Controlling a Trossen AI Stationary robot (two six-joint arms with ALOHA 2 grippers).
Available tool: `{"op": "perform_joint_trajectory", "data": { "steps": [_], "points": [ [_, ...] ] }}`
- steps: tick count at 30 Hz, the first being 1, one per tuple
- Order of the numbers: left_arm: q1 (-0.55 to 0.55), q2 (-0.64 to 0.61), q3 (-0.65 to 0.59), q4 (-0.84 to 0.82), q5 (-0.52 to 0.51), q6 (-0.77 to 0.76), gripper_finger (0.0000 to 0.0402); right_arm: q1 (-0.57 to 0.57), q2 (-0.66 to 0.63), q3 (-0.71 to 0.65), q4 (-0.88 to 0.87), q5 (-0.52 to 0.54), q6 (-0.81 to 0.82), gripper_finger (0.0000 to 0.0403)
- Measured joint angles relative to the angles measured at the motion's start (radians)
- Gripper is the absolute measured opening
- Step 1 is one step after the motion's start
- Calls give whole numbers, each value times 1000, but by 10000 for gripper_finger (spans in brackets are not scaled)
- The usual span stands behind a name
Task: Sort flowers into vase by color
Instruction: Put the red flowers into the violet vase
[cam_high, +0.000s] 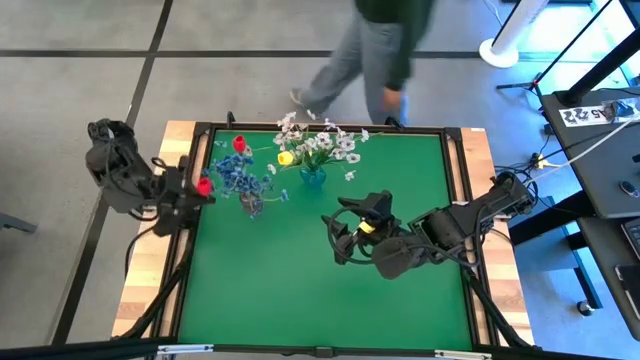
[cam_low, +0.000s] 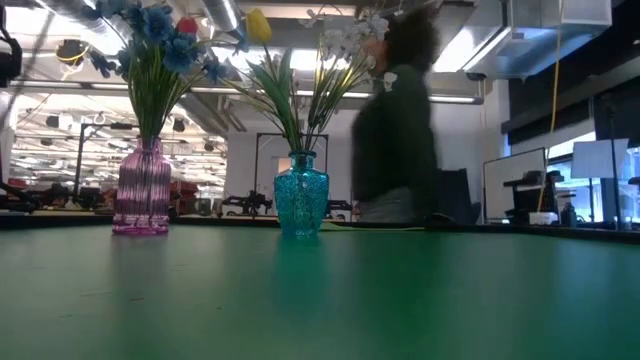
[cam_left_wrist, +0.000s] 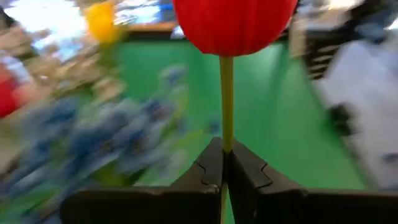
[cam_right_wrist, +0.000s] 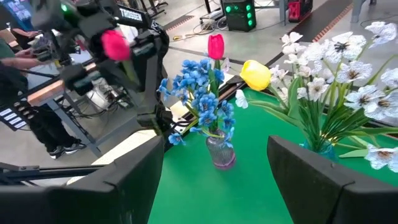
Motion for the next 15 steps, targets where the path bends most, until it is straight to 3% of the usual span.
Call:
{"op": "perform_joint_trajectory", "data": {
  "steps": [3,7,11,15],
  "points": [
    [0,5,-1,-113,-125,-78,4,-12,0,0,-1,-2,-1,287],
    [2,12,-25,-105,-309,-54,4,-27,0,0,-1,-15,-4,287],
    [2,3,-86,20,-406,26,4,-29,0,0,0,-23,-7,287],
    [2,-20,-178,283,-437,190,4,-30,0,0,0,-23,-8,287]
  ]
}}
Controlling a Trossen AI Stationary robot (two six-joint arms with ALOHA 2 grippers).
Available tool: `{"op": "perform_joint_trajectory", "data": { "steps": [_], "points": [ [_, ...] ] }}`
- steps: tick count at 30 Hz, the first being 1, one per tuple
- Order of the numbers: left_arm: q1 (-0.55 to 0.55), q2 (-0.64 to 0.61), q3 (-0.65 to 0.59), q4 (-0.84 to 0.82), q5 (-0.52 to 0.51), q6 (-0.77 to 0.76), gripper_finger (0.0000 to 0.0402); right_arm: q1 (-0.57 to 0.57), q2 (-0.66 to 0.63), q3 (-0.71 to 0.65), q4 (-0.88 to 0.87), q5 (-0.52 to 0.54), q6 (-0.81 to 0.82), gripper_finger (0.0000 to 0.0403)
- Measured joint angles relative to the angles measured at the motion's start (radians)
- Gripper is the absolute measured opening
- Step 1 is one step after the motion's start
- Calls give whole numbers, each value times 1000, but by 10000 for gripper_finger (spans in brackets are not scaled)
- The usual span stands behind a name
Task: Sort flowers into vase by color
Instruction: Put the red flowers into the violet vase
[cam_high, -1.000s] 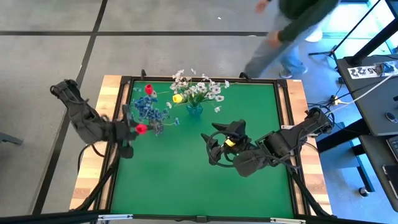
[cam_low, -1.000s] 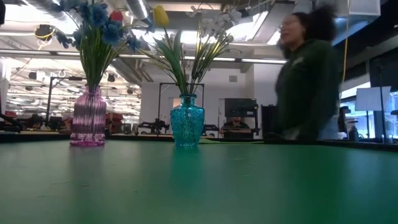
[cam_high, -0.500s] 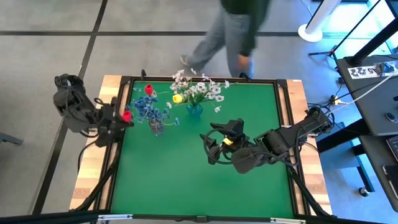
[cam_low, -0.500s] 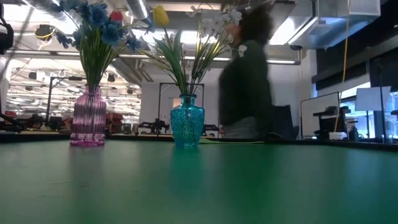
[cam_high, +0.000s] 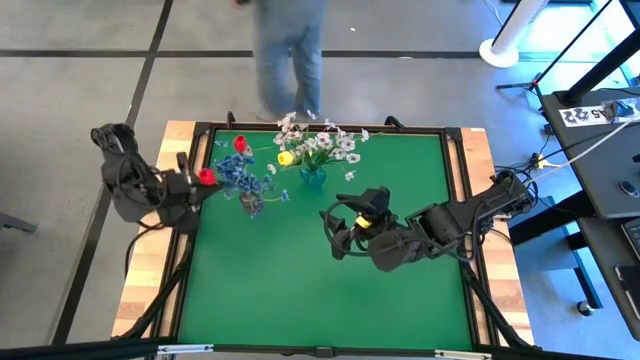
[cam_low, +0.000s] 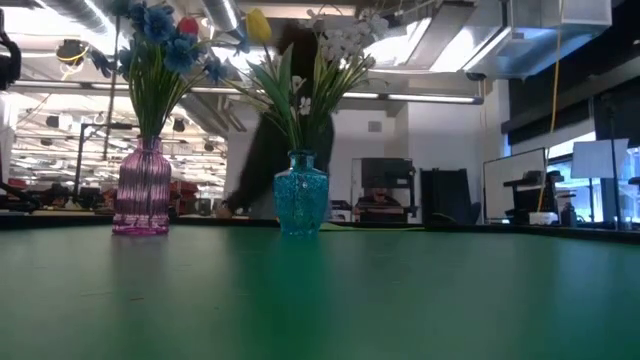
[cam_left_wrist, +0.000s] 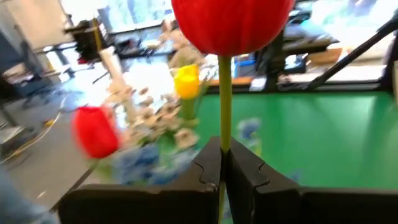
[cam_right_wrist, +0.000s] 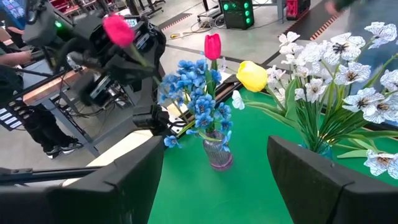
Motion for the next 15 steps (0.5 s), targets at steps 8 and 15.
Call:
{"op": "perform_joint_trajectory", "data": {
  "steps": [8,15],
  "points": [
    [14,0,-174,518,50,232,4,0,0,0,1,0,-11,287],
    [27,48,-149,806,160,560,4,0,0,0,1,0,-22,287]
  ]
}}
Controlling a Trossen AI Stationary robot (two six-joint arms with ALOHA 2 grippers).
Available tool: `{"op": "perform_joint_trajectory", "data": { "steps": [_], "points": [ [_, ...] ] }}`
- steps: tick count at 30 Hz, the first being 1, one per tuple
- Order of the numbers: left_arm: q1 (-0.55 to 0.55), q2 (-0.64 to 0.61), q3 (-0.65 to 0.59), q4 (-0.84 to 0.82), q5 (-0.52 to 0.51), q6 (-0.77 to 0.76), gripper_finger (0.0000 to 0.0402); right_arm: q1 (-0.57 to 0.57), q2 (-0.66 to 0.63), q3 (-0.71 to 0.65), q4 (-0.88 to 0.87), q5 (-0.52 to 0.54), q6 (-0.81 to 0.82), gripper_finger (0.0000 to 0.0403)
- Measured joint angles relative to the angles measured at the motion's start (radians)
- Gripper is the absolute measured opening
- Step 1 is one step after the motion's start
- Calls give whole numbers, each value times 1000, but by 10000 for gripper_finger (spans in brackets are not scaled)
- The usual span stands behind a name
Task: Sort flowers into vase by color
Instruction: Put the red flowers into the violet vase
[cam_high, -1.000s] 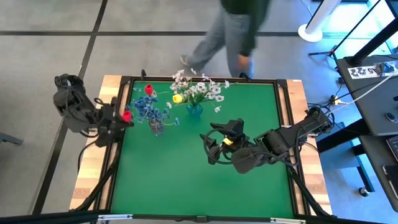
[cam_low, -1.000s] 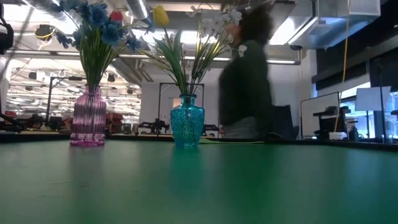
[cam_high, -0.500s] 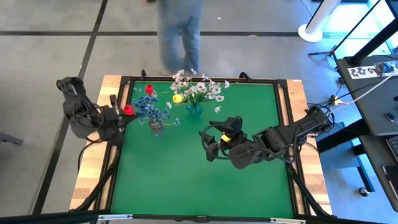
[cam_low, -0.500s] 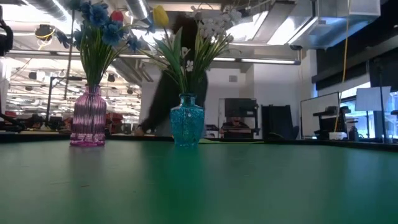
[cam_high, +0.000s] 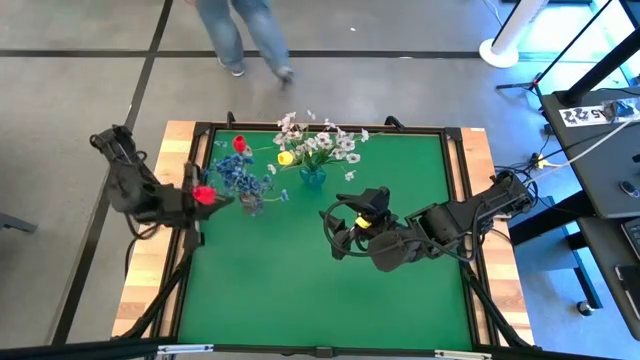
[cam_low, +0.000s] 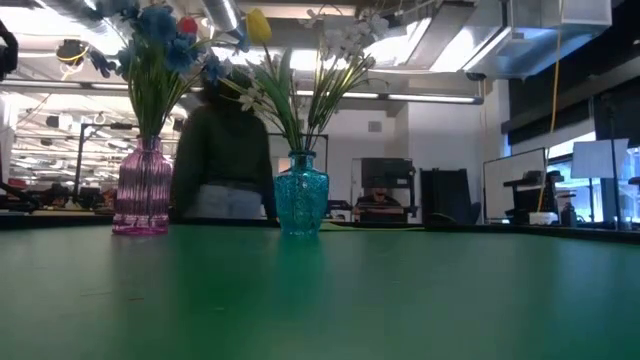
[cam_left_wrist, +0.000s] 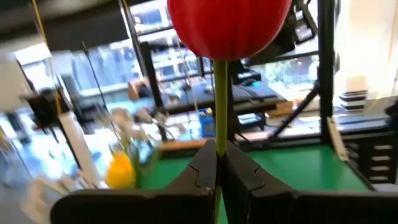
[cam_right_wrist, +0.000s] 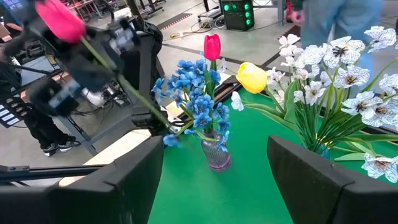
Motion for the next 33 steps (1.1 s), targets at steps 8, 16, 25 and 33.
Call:
{"op": "perform_joint_trajectory", "data": {
  "steps": [8,16,25,33],
  "points": [
    [1,35,177,-11,-5,209,4,0,0,0,-1,1,-1,287],
    [1,113,448,-423,-39,-18,4,0,0,0,-1,38,-1,287],
    [54,105,456,-562,-42,-88,4,0,0,0,0,54,0,287],
    [196,75,348,-563,-45,-209,4,0,4,0,-1,52,-6,287]
  ]
}}
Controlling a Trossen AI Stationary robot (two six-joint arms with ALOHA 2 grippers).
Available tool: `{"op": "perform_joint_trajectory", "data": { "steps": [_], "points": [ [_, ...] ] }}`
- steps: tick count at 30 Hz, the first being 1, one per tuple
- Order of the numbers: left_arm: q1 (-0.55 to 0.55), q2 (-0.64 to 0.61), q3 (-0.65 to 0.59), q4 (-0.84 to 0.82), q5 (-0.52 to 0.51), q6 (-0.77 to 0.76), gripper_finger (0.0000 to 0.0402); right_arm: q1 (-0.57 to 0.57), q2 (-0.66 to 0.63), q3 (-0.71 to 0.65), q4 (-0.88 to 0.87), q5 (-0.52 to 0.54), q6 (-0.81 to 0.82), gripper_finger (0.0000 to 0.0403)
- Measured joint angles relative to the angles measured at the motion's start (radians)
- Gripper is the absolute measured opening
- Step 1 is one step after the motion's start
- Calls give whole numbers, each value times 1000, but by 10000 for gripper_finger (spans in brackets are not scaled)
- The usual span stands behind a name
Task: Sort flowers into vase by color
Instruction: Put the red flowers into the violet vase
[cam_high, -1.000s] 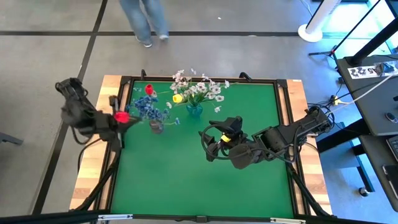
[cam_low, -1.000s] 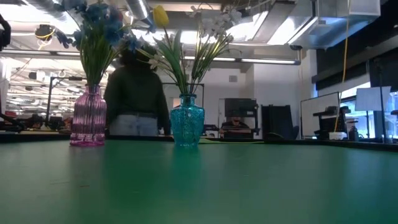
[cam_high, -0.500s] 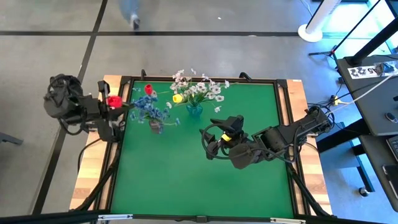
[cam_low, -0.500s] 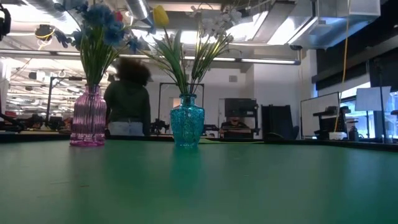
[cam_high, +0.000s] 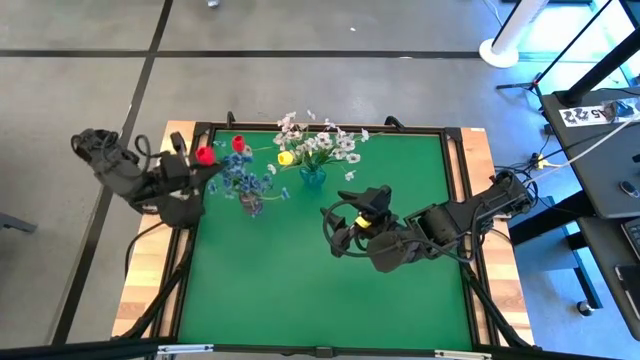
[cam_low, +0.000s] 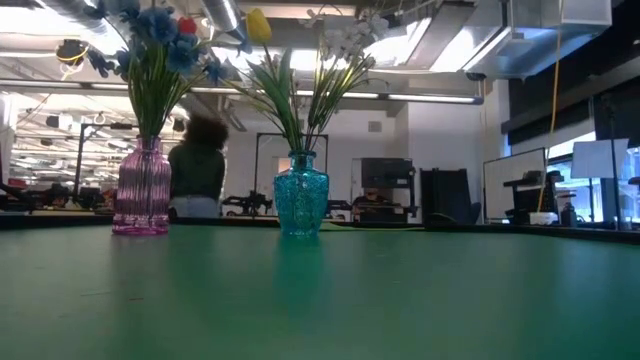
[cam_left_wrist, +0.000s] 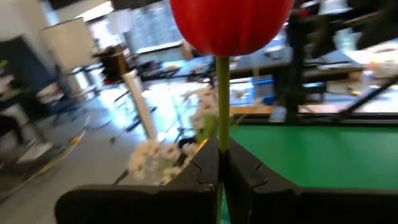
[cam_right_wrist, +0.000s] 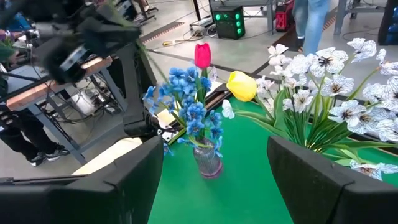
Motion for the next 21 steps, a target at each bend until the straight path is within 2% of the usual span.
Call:
{"op": "perform_joint_trajectory", "data": {
  "steps": [7,11,15,21],
  "points": [
    [184,-7,-110,0,-12,-142,4,0,0,0,1,-2,-60,287],
    [264,-8,-175,5,21,-208,4,0,1,0,1,1,-107,287],
    [300,-7,-213,8,71,-282,4,-8,1,0,0,-9,-128,287],
    [317,-6,-246,6,78,-335,4,-15,1,0,-2,-25,-159,287]
  ]
}}
